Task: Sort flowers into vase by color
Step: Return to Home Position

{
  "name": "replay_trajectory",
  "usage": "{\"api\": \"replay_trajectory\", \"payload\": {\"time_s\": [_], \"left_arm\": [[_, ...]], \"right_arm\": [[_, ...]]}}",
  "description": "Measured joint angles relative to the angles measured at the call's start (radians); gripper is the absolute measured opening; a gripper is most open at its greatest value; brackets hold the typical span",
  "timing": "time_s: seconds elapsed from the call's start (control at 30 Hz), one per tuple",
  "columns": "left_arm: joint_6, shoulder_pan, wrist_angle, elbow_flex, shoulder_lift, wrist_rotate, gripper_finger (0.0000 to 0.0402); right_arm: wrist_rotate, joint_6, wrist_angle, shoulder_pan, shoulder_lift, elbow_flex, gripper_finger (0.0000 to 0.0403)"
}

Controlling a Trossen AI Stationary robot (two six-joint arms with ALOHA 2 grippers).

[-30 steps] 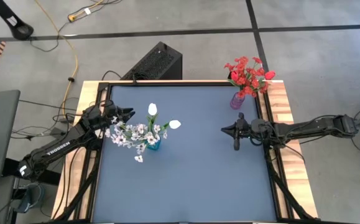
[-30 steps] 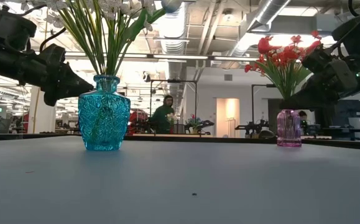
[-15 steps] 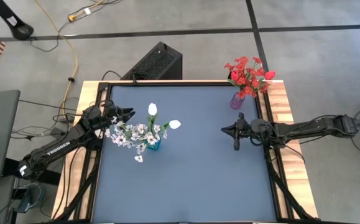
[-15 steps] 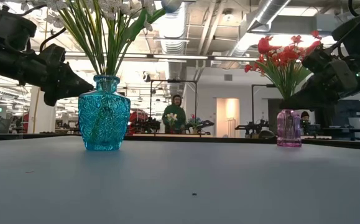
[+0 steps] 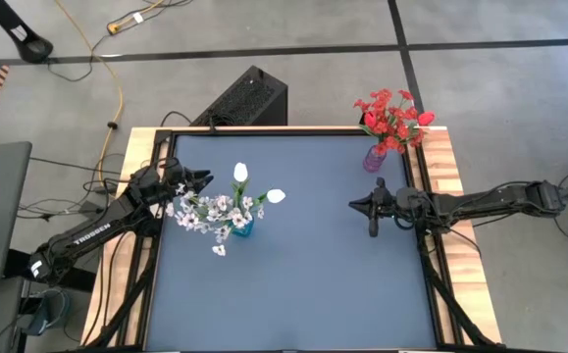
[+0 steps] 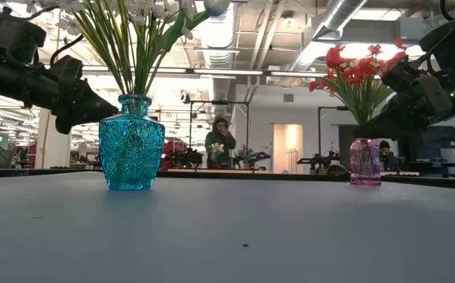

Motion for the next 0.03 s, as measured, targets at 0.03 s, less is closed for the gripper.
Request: {"api": "replay_trajectory", "payload": {"time_s": [0.03], "left_arm": [[0.0,0.0,0.0,0.0,0.0,0.0,0.0119]], "right_arm": [[0.0,0.0,0.0,0.0,0.0,0.0,0.0048]]}}
